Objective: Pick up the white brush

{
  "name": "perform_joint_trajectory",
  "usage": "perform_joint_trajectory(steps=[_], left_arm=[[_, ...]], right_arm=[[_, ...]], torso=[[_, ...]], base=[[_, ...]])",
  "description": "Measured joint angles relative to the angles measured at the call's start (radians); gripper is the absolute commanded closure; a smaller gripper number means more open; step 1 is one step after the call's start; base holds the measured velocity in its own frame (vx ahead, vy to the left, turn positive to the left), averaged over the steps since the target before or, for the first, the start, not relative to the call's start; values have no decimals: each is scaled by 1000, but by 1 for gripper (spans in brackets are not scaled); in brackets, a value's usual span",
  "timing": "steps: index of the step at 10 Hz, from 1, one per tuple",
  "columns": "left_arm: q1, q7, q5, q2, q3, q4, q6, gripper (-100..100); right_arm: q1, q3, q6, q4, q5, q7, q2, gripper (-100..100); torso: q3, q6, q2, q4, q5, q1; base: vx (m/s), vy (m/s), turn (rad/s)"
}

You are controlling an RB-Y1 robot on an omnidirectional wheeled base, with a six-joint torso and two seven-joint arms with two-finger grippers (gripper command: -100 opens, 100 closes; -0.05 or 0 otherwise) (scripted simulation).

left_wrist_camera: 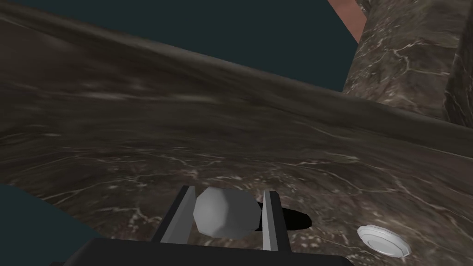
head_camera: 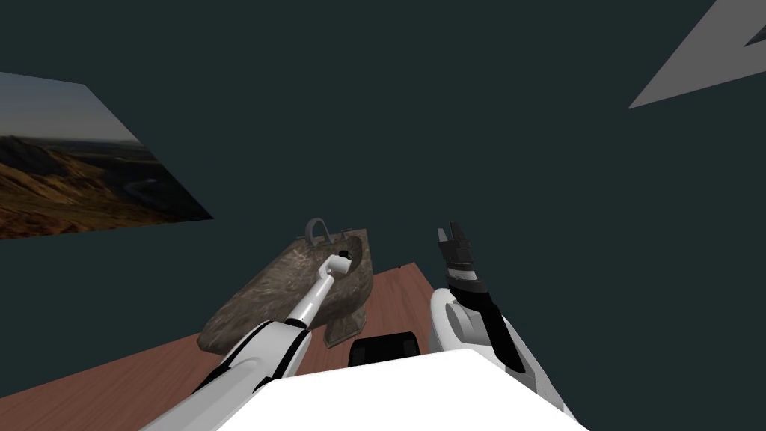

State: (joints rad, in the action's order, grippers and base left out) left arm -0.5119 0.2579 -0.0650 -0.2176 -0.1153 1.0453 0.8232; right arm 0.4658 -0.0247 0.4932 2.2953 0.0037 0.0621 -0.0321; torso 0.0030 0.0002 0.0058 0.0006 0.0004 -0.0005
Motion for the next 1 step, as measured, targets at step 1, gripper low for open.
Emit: perform_joint_trajectory(steps=[1], left_arm=[[0, 0, 0, 1, 0, 1, 4, 0]], right_arm=[[0, 0, 0, 0, 0, 0, 0, 0]], torso=[[-1, 0, -2, 0, 0, 0]], base=[[-8, -1, 0]])
